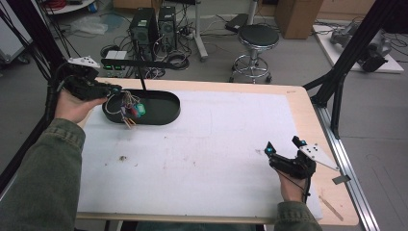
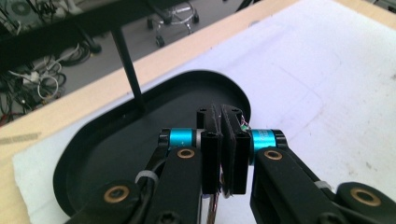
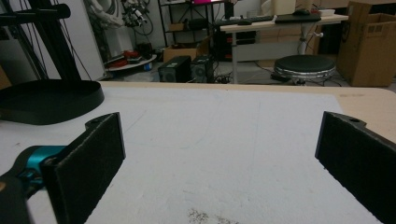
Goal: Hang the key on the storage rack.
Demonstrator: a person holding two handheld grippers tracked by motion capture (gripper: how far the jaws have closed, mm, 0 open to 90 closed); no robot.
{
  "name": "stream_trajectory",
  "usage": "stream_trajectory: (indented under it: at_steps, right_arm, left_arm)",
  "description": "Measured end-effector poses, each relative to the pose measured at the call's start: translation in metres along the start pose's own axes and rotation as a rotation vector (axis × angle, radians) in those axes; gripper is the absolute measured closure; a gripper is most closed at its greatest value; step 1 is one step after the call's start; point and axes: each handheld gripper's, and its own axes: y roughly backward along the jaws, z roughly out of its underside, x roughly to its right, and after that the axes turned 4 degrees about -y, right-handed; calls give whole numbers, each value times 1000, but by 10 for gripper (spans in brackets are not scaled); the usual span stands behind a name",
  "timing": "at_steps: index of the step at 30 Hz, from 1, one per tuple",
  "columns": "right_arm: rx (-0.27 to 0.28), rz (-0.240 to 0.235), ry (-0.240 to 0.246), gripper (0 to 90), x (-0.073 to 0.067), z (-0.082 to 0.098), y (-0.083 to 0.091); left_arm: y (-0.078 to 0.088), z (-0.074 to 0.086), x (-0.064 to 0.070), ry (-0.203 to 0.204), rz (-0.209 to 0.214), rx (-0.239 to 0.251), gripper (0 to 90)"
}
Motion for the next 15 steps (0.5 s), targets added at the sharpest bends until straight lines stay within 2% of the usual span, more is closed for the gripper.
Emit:
stream_trajectory:
  at_steps: [6,15]
  right_arm:
    - [13,-2,2,9,0,0,0]
    - [4,-2,-9,8,1,0,1]
  left_arm:
    - [-3,-14,0,-14,-7,2,867]
    - [-17,-36,5,-43,-2,2,867]
